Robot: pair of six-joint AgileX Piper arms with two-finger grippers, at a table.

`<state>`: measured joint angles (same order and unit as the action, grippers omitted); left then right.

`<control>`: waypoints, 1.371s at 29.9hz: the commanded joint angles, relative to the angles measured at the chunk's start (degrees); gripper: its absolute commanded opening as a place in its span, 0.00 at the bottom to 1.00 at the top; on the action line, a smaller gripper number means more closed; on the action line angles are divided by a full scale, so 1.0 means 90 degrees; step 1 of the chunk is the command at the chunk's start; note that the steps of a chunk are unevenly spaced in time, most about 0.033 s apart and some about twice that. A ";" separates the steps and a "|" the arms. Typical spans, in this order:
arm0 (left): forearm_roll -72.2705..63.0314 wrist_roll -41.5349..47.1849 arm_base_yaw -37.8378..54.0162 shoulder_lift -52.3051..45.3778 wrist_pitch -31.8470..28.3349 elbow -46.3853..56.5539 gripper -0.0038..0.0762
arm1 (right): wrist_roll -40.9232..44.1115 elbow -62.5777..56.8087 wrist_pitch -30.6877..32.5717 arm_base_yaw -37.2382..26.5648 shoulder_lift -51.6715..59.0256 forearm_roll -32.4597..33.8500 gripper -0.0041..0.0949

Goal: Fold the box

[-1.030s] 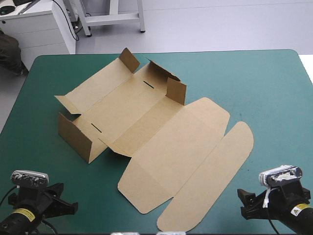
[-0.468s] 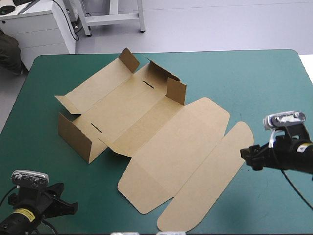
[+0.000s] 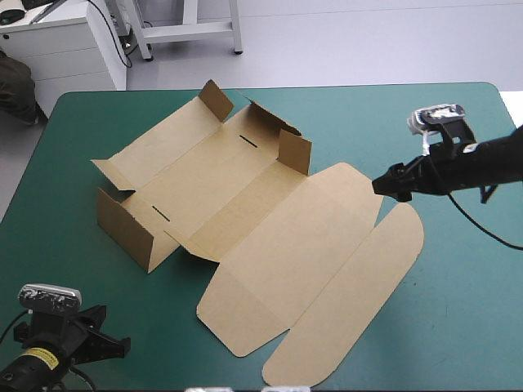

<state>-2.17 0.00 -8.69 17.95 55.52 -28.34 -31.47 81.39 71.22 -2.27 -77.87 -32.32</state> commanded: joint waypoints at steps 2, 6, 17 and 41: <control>-0.0069 0.0038 -0.0044 0.0067 -0.0353 -0.0152 0.04 | -0.0149 0.0904 -0.0333 0.0606 -0.0674 -0.0033 0.83; -0.0069 0.0038 -0.0044 0.0067 -0.0353 -0.0152 0.04 | -0.0210 0.1724 -0.0412 0.1106 -0.1478 0.0408 0.83; -0.0069 0.0038 -0.0044 0.0067 -0.0353 -0.0152 0.04 | -0.1092 0.3814 -0.0417 0.1793 -0.3556 0.0784 0.83; -0.0069 0.0038 -0.0044 0.0067 -0.0353 -0.0152 0.04 | -0.1987 0.4386 -0.1567 0.2234 -0.5011 0.0328 0.79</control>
<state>-2.17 0.00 -8.69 17.95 55.52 -28.34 -48.55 118.86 58.88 17.25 -125.87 -26.76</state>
